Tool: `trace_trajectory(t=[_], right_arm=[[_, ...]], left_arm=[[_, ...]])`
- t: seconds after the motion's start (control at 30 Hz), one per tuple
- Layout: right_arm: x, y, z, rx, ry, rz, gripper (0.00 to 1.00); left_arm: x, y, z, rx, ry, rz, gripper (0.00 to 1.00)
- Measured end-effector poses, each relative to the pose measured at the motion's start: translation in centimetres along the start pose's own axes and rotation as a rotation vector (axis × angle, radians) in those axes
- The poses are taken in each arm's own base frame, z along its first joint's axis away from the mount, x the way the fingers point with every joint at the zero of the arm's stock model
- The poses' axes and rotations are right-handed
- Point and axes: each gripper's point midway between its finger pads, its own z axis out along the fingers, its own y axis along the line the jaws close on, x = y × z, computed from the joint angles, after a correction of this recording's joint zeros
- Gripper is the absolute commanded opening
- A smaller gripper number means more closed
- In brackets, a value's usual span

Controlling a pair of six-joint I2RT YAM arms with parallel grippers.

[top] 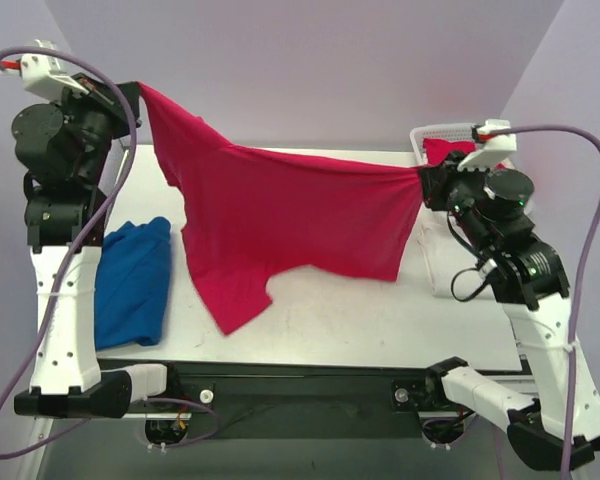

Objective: Fold and stack the t-shirts
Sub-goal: Flatten out the tshirt

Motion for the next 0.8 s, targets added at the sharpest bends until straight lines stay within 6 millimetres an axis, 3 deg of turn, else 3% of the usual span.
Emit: trace_trajectory(t=[0.13, 0.3, 0.47, 0.6, 0.7, 0.8], right_arm=[[-2.8, -0.1, -4.1, -0.024, -0.113, 0.014, 0.00], [-5.9, -0.5, -10.8, -0.060, -0.275, 0.023, 0.00], [-7.2, -0.8, -16.1, -0.102, -0.381, 0.026, 0.00], [-7.4, -0.4, -17.4, -0.134, -0.396, 0.020, 0.00], [-7.4, -0.2, -17.4, -0.142, -0.387, 0.013, 0.00], [-7.7, 0.0, -17.0, -0.143, -0.384, 0.005, 0.00]], left_arm=[[-3.8, -2.3, -3.4, 0.049, -0.089, 0.012, 0.00], [-7.9, -5.0, -10.1, 0.107, -0.199, 0.033, 0.00], [-10.5, -6.5, -16.1, 0.140, -0.286, 0.052, 0.00], [-13.2, -8.1, -19.5, 0.169, -0.365, 0.070, 0.00], [-14.8, -9.0, -20.0, 0.183, -0.395, 0.084, 0.00], [-15.4, -9.1, -18.7, 0.181, -0.396, 0.093, 0.00]])
